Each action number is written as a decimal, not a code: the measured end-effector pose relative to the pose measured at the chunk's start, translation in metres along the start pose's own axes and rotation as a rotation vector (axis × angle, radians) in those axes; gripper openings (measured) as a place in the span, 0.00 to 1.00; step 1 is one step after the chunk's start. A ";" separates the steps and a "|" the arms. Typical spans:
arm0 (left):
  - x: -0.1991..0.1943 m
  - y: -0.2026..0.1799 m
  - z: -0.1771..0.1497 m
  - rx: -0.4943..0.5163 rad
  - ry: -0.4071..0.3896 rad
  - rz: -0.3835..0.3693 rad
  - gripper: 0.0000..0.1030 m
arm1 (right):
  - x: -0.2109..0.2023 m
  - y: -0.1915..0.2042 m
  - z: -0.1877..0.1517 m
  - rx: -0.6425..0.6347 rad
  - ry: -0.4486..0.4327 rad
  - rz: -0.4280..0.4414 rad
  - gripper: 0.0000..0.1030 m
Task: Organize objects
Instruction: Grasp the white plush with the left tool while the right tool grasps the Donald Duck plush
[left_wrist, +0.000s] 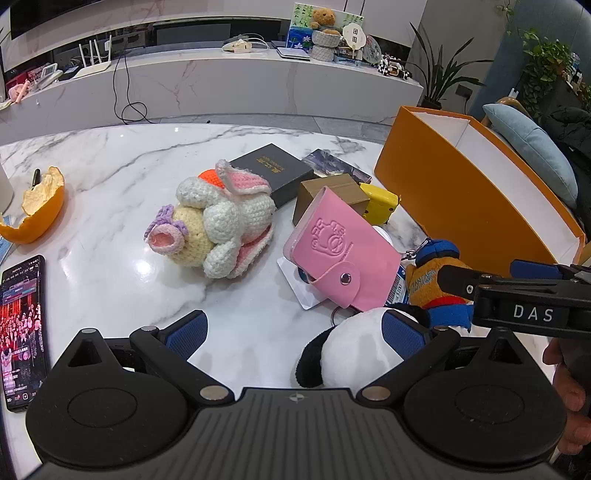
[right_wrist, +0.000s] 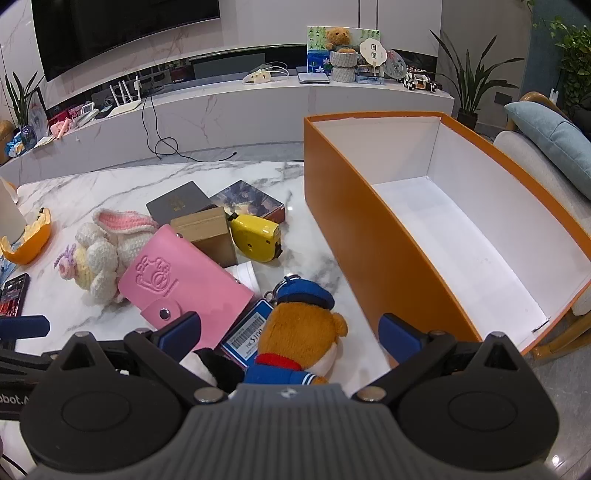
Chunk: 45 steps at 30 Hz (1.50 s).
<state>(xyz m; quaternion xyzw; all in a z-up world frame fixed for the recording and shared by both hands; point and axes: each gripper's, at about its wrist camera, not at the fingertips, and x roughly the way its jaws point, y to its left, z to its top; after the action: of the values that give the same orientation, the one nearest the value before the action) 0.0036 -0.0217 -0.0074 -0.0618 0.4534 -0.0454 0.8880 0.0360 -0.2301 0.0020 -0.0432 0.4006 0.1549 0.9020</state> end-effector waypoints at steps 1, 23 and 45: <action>0.000 0.000 0.000 0.000 0.000 -0.001 1.00 | 0.000 0.000 0.000 0.000 0.003 0.001 0.99; 0.012 -0.022 -0.014 0.083 0.057 -0.043 1.00 | 0.014 -0.001 -0.025 -0.065 0.101 -0.050 0.99; 0.025 -0.047 -0.031 0.151 0.127 -0.146 1.00 | 0.047 -0.023 -0.019 0.182 0.161 0.061 0.98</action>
<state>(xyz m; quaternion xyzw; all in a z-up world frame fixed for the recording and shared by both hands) -0.0087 -0.0741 -0.0381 -0.0245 0.4984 -0.1481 0.8538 0.0593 -0.2443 -0.0465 0.0387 0.4854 0.1413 0.8620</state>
